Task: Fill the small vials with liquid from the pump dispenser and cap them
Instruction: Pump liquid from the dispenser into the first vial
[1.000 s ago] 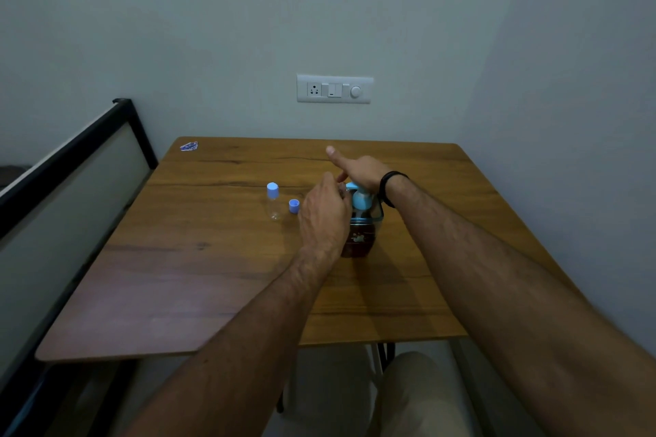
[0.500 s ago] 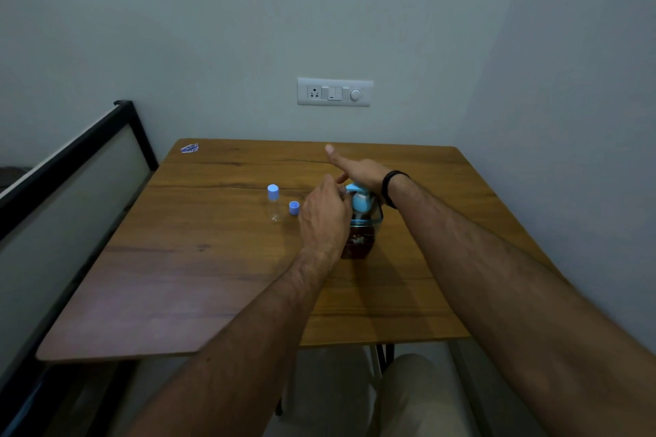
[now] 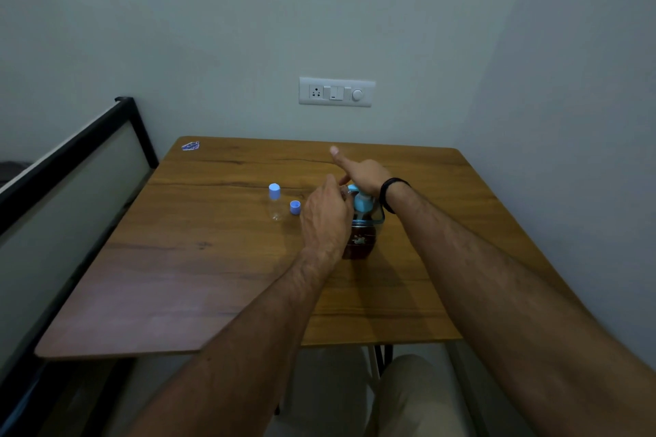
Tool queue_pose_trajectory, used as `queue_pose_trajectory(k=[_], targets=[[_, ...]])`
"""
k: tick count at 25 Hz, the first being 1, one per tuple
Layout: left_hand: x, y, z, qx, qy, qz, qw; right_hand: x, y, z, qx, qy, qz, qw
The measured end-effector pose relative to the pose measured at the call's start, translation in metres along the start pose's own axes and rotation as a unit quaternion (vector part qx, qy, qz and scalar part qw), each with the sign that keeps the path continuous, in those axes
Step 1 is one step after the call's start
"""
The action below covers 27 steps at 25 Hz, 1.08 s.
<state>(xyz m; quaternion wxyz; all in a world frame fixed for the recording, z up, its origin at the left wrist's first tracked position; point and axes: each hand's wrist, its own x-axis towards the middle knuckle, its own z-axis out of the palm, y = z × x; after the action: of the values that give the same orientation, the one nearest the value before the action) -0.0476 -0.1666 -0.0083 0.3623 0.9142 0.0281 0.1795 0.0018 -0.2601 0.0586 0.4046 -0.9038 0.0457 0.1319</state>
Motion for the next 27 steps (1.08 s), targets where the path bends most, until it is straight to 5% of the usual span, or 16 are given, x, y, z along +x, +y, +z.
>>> queue_pose_trajectory(k=[3, 7, 13, 18, 23, 27], targets=[[0.001, 0.000, 0.000, 0.000, -0.005, -0.001, 1.000, 0.005, 0.001, 0.003, -0.030, 0.032, -0.012, 0.999], [-0.001, 0.001, -0.001, -0.003, -0.006, 0.002, 1.000, -0.006, -0.004, -0.006, -0.002, -0.032, 0.024, 0.999], [0.001, 0.000, 0.000, 0.006, -0.003, 0.010, 1.000, 0.007, 0.003, 0.004, -0.024, 0.050, -0.023, 0.998], [0.001, -0.001, 0.000, 0.001, -0.007, 0.010, 1.000, -0.003, -0.004, -0.007, 0.019, -0.040, 0.026, 0.999], [0.001, -0.003, 0.002, 0.008, 0.003, 0.013, 1.000, 0.009, 0.002, 0.003, -0.022, 0.030, -0.019, 0.999], [0.002, -0.002, 0.002, 0.003, 0.001, 0.009, 1.000, 0.001, -0.002, -0.004, -0.009, -0.018, 0.019, 1.000]])
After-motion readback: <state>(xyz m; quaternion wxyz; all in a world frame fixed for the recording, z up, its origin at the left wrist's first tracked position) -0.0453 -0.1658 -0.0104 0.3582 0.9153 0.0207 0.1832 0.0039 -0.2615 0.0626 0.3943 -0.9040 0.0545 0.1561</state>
